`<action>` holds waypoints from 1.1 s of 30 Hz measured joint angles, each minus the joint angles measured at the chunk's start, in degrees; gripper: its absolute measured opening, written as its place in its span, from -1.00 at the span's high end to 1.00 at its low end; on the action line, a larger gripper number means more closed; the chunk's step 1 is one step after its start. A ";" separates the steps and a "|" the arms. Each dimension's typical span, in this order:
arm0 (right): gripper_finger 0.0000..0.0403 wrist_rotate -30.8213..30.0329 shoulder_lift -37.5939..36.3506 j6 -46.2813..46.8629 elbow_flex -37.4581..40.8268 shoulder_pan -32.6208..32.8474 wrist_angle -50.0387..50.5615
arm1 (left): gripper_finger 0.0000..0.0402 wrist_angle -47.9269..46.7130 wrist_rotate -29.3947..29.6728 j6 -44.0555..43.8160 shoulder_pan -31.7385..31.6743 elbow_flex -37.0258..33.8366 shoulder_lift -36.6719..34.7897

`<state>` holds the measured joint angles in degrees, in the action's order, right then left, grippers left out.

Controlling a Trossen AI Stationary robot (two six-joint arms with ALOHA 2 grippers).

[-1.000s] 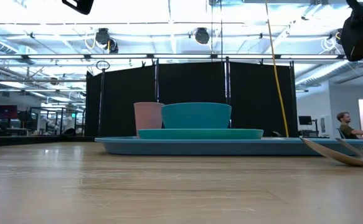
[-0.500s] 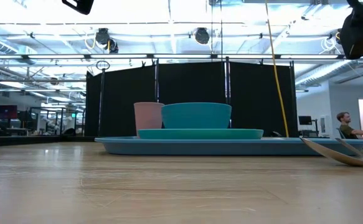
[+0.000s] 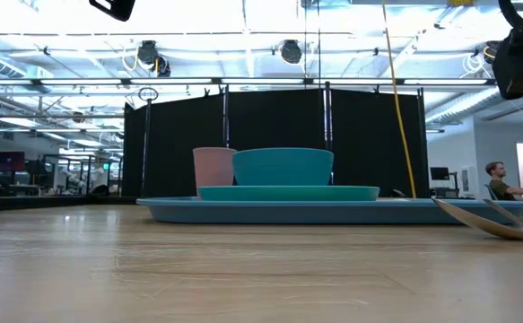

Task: Set up tray
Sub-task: Put the orange spoon on top of the yellow napkin to the right of the yellow knife

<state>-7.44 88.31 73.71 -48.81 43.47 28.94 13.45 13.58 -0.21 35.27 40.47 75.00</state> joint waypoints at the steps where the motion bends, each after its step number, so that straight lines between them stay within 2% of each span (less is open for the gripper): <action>1: 0.76 0.00 0.00 0.02 0.26 0.03 -0.22 | 0.69 0.00 0.00 0.00 0.02 0.00 0.00; 18: 0.75 -0.08 0.00 -0.46 2.45 0.03 -2.41 | 0.69 0.00 0.00 0.00 0.00 0.00 0.00; 33: 0.75 -0.26 -0.20 0.17 6.29 0.03 -8.65 | 0.69 0.00 0.00 0.00 0.00 0.00 0.00</action>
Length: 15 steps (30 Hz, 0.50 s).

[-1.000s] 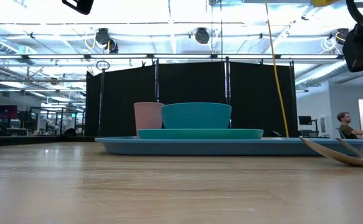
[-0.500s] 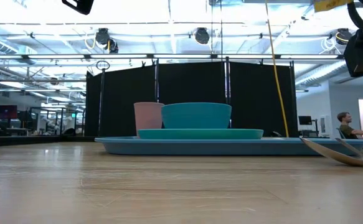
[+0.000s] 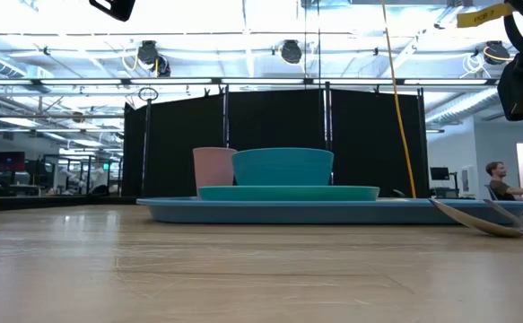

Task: Set up tray
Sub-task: Put the orange spoon on top of the yellow napkin to the right of the yellow knife

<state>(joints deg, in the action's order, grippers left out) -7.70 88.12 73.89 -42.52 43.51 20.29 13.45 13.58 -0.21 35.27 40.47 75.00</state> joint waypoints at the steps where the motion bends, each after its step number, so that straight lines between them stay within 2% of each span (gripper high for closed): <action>1: 0.75 0.02 0.00 0.02 0.04 0.00 -0.18 | 0.69 0.01 0.00 0.00 0.00 0.00 0.00; 5: 0.78 0.02 0.04 0.62 0.04 0.00 -0.28 | 0.69 0.02 0.00 -0.01 0.00 0.00 0.00; 11: 0.98 0.04 0.11 0.48 0.10 0.00 -0.70 | 0.69 -0.02 0.00 0.00 0.00 0.00 0.00; 15: 0.98 0.10 0.19 0.48 0.10 0.00 -1.70 | 0.69 -0.06 0.00 0.10 0.00 0.00 0.00</action>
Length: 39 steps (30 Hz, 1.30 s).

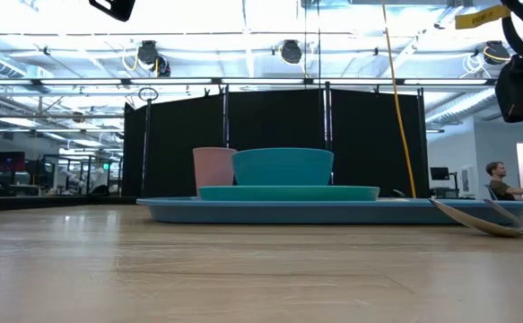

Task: Set up tray
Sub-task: Put the orange spoon on top of the yellow napkin to the right of the yellow knife

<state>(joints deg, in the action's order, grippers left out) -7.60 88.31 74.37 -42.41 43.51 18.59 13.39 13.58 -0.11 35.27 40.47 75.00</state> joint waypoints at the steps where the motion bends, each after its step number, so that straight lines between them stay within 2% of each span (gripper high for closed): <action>1: 0.99 0.02 0.00 0.00 0.00 0.00 -0.21 | 0.69 0.00 0.00 0.00 0.00 0.00 0.00; 16: 0.95 0.06 0.16 -0.04 -1.92 -0.07 -0.64 | 0.69 -0.11 0.00 0.04 0.02 0.00 0.00; 32: 0.30 -2.70 0.07 1.68 -1.95 -0.42 -3.48 | 0.69 -0.21 0.01 0.01 0.01 0.00 0.00; 39: 0.23 -2.73 0.03 0.27 -1.95 -0.69 -14.52 | 0.69 -0.31 0.00 0.06 0.01 0.00 0.00</action>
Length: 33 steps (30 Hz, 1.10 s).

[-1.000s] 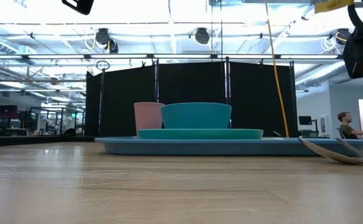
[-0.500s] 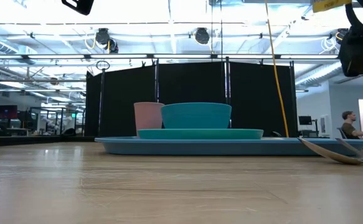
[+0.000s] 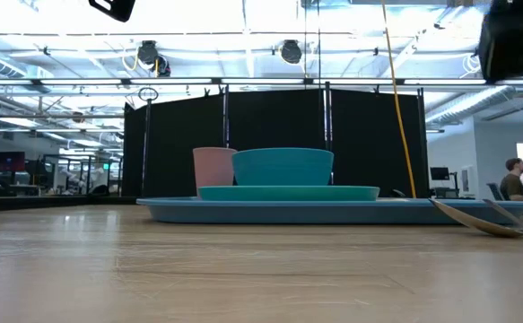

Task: Set up tray
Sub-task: Put the orange spoon on top of the yellow napkin to the right of the yellow knife

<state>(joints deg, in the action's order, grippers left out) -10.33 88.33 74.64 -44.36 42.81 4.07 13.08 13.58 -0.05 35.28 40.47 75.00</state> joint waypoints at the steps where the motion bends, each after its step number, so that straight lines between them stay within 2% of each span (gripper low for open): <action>1: 0.24 -0.12 -0.02 -0.56 -0.01 -0.09 -1.36 | 0.69 0.00 0.00 0.00 0.01 0.00 0.00; 4: 0.25 -1.09 -0.02 -1.85 -0.02 -0.73 -2.24 | 0.69 0.00 0.00 0.00 0.00 0.00 0.00; 11: 0.21 -1.32 -0.02 -2.24 -0.02 -1.58 3.88 | 0.69 0.00 0.01 -0.02 -0.01 0.00 0.00; 18: 0.24 2.98 -0.02 -0.83 -0.02 -1.62 9.16 | 0.69 0.00 0.00 0.00 -0.01 0.00 0.00; 24: 0.25 3.13 -1.56 -0.73 -0.02 -1.77 10.77 | 0.69 0.02 0.02 0.00 -0.01 0.00 0.00; 33: 0.26 3.15 -4.68 2.56 -0.04 -1.86 20.02 | 0.69 -0.04 0.02 0.02 -0.01 0.00 0.00</action>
<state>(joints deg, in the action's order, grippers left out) -7.17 83.66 77.20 -44.40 40.95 24.09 13.04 13.61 -0.03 35.27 40.47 75.00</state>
